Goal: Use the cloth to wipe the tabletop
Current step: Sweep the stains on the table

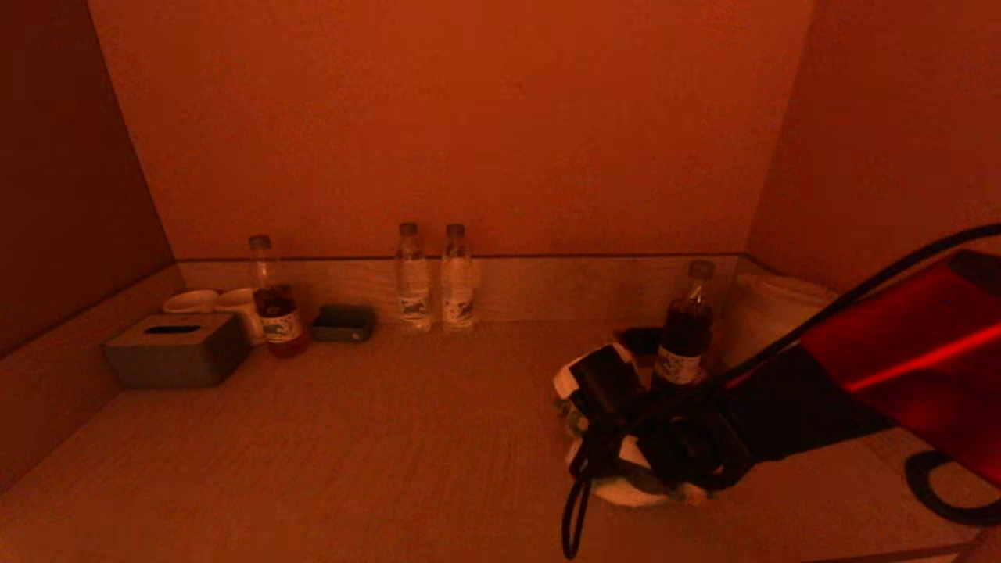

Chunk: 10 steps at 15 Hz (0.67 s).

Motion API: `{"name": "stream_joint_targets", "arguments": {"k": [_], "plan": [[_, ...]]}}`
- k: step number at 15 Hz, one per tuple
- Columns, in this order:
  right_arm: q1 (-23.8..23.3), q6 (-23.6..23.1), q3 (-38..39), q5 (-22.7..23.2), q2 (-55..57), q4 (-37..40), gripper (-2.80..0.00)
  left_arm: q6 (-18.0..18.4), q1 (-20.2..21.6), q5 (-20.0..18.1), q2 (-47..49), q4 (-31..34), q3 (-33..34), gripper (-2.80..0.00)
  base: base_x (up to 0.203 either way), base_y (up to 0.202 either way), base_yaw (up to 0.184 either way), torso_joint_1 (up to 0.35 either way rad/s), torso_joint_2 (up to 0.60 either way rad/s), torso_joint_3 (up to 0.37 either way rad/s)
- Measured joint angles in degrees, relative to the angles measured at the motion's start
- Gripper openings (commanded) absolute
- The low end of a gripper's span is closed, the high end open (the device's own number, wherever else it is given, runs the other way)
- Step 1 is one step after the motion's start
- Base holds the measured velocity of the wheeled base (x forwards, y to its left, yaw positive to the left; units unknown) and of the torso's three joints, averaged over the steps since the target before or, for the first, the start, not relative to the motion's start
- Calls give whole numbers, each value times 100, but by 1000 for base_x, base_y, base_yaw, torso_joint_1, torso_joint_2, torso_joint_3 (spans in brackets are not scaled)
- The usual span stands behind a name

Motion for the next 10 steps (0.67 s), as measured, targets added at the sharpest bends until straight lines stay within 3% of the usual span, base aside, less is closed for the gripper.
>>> {"name": "stream_joint_targets", "arguments": {"k": [6,10], "plan": [[-17,97,520,-25,-596,-12,-280,0,-5,-1,0,0,0,-280,0,0,0,0,0,0],[-16,210,1488,-19,-1678,4,-280,0,-5,-1,0,-4,0,-280,0,0,0,0,0,0]]}}
